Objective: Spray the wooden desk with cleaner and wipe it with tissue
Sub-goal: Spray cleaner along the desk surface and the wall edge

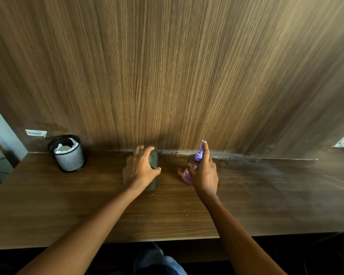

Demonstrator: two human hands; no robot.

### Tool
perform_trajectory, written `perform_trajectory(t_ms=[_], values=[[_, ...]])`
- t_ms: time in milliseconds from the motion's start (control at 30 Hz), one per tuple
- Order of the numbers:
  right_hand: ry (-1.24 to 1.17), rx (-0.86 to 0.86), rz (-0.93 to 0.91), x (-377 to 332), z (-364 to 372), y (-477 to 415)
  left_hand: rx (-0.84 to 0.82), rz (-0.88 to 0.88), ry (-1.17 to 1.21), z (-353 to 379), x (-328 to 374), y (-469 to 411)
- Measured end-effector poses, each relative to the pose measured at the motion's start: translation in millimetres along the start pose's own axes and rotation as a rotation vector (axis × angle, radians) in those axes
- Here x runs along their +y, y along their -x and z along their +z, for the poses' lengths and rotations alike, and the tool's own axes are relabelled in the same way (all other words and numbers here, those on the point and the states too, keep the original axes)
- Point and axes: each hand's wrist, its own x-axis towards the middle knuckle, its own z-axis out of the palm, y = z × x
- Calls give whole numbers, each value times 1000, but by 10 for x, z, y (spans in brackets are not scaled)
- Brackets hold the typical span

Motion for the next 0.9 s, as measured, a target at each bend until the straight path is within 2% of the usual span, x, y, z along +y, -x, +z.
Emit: perform_trajectory(t_ms=[133,400,533,667,900], values=[[-16,1,-11,1,2,27,93,20,-73,-151,-237,21],[-58,-4,-20,-10,13,26,129,-24,-139,-211,-569,72],[-74,-25,12,-38,-40,-1,105,-42,-189,-224,-605,60],[-196,-46,-21,21,-156,-24,85,-31,-227,-244,-608,62],[-273,-292,-120,217,-503,187,73,-43,-242,-241,-593,63]])
